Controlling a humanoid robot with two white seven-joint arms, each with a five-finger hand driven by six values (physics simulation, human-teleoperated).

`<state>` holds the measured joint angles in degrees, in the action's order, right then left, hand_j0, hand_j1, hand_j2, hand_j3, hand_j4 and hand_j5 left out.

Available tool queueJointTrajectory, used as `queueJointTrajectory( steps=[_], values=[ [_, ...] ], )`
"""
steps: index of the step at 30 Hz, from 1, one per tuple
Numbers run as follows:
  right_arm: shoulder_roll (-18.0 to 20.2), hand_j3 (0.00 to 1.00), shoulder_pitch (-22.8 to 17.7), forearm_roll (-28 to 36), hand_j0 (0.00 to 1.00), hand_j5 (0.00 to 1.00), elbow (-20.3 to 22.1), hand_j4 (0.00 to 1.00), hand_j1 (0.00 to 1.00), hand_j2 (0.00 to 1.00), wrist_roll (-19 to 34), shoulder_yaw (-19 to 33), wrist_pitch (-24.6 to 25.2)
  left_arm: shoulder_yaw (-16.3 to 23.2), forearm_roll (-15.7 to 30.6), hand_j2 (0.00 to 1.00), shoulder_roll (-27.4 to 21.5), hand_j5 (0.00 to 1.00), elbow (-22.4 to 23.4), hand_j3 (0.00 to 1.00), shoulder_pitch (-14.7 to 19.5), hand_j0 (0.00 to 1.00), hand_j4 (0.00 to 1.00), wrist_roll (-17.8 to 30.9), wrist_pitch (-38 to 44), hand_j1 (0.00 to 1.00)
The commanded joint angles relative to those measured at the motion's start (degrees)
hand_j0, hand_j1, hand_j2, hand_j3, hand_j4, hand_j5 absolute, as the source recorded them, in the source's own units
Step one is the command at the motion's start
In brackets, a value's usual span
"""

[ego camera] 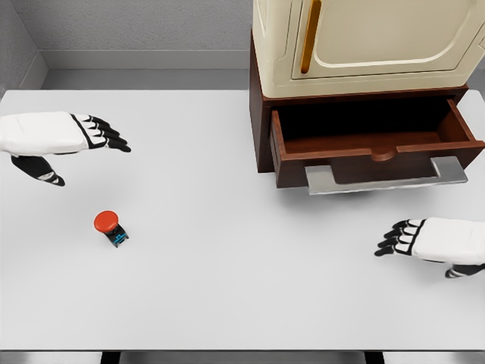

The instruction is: Put the switch into the drawer with left arm, and close the drawer with right arm

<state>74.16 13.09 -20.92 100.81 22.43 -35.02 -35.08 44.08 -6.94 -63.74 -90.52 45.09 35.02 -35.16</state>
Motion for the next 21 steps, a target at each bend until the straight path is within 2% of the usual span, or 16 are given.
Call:
queueJointTrajectory(
  steps=[1, 4, 7, 8, 13, 14, 17, 19, 21],
  values=[
    [-0.33, 1.0, 0.18, 0.35, 1.0, 1.0, 0.09, 1.0, 1.0, 1.0, -0.01, 0.03, 0.08, 0.04, 0.26, 1.0, 0.02, 1.0, 0.0, 1.0, 0.0, 1.0, 1.0, -0.02, 0.16, 1.0],
    [-0.33, 1.0, 0.18, 0.35, 1.0, 1.0, 0.09, 1.0, 1.0, 1.0, -0.19, 0.03, 0.08, 0.04, 0.26, 1.0, -0.15, 1.0, -0.18, 1.0, 0.0, 1.0, 1.0, -0.02, 0.16, 1.0],
    [-0.16, 1.0, 0.18, 0.35, 1.0, 1.0, 0.0, 1.0, 1.0, 1.0, -0.19, 0.47, 0.08, 0.83, 0.35, 1.0, -3.05, 1.0, -6.15, 1.0, -0.53, 1.0, 1.0, -0.02, 0.16, 1.0],
    [0.02, 1.0, 0.18, 0.35, 1.0, 1.0, 0.0, 1.0, 1.0, 1.0, -0.19, 0.56, 0.08, 1.8, 0.26, 1.0, -3.49, 1.0, -6.77, 1.0, -0.62, 1.0, 1.0, -0.02, 0.16, 1.0],
    [1.77, 1.0, -0.35, 0.44, 1.0, 1.0, -0.44, 1.0, 1.0, 1.0, -0.19, 3.72, 0.08, 3.73, -0.53, 1.0, -3.67, 1.0, -6.77, 1.0, -2.11, 1.0, 1.0, -0.02, 0.16, 1.0],
    [1.86, 1.0, -0.96, 0.44, 1.0, 1.0, -0.53, 1.0, 1.0, 1.0, -0.02, 6.18, 0.08, 3.73, -1.41, 1.0, -3.41, 1.0, -6.68, 1.0, -2.2, 1.0, 1.0, -0.02, 0.16, 1.0],
    [1.77, 1.0, -5.27, 0.35, 1.0, 1.0, -1.14, 1.0, 1.0, 1.0, 0.25, 11.19, 0.08, 3.73, -2.11, 1.0, -1.74, 1.0, -6.6, 1.0, -2.9, 1.0, 1.0, -0.02, 0.16, 1.0],
    [1.16, 1.0, -10.89, 0.27, 1.0, 1.0, -1.23, 1.0, 1.0, 1.0, 0.51, 17.43, 0.08, 3.73, -3.17, 1.0, -0.86, 1.0, -6.24, 1.0, -2.99, 1.0, 1.0, -0.02, 0.16, 1.0],
    [-1.39, 1.0, -18.01, 0.35, 1.0, 1.0, -1.14, 1.0, 1.0, 1.0, 3.41, 25.6, 0.08, 3.73, -4.13, 1.0, 0.2, 1.0, -5.81, 1.0, -3.52, 1.0, 1.0, -0.02, 0.16, 1.0]
  ],
)
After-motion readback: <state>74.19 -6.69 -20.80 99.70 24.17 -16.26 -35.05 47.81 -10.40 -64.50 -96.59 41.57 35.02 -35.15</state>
